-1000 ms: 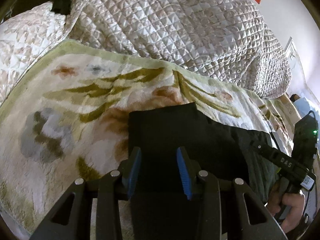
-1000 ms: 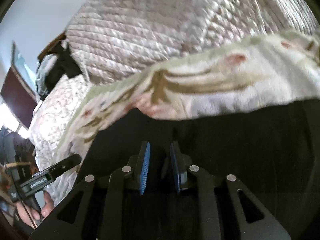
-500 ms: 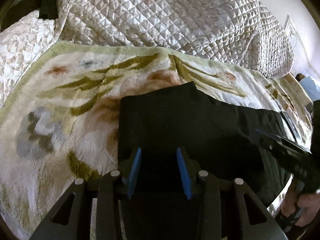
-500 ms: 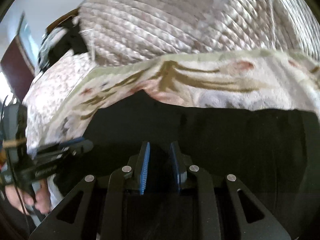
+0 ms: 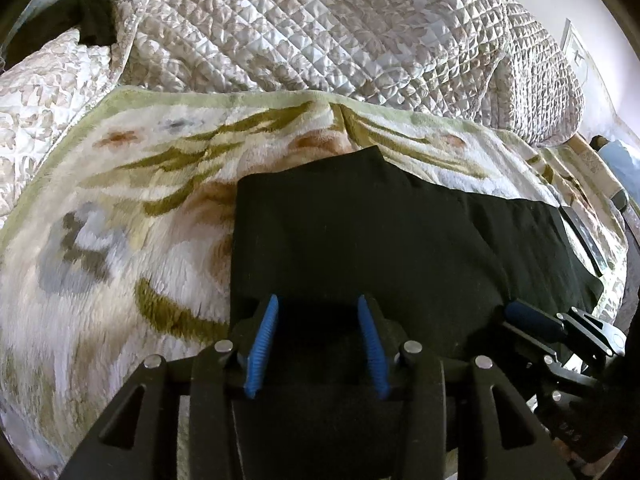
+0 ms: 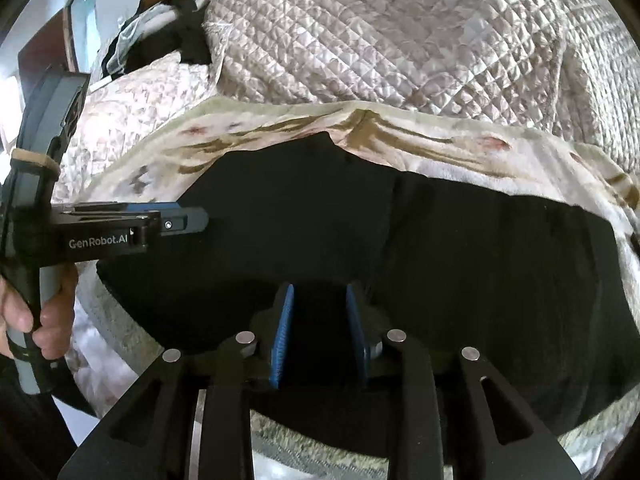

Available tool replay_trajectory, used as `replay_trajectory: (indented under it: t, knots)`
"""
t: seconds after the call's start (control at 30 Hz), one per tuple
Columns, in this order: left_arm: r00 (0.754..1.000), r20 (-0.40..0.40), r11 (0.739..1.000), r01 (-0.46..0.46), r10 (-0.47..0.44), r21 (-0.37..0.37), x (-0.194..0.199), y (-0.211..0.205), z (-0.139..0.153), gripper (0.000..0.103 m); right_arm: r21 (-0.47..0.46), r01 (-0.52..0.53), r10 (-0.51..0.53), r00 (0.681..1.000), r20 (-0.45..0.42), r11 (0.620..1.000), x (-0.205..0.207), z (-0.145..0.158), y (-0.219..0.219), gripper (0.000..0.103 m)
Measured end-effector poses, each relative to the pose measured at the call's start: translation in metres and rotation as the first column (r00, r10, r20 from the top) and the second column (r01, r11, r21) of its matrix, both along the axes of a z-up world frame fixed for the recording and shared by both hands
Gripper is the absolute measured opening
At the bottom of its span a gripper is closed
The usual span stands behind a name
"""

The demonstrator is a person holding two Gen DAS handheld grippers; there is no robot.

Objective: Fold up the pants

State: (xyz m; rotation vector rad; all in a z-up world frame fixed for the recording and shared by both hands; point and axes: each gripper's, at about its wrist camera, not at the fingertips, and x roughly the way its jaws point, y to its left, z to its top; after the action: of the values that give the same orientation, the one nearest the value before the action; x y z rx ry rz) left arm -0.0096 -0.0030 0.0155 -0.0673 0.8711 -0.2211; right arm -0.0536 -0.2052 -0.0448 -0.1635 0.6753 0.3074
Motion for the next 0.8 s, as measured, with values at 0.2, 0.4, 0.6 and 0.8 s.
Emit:
replay_trajectory:
  t: [0.2,0.4,0.6,0.8]
  knots:
    - [0.999,0.05,0.999,-0.012,0.011,0.034,-0.019,-0.004,-0.002,0.047,-0.017,0.039,-0.038,0.999,0.039,0.999,-0.017,-0.004,-0.003,0.029]
    - [0.997,0.075,0.999,-0.016,0.013,0.042,-0.025,-0.005,-0.003,0.049,-0.009,0.056,-0.055,0.997,0.044,0.998,-0.022,-0.004,-0.006,0.03]
    - [0.996,0.085,0.999,-0.019,0.016,0.035,-0.032,-0.005,-0.003,0.05,0.009,0.074,-0.074,0.996,0.044,0.997,-0.028,-0.003,-0.012,0.03]
    - [0.996,0.091,0.999,-0.02,0.016,0.047,-0.033,-0.008,-0.003,0.053,0.055,0.104,-0.105,0.994,0.012,0.993,-0.025,0.003,-0.032,0.03]
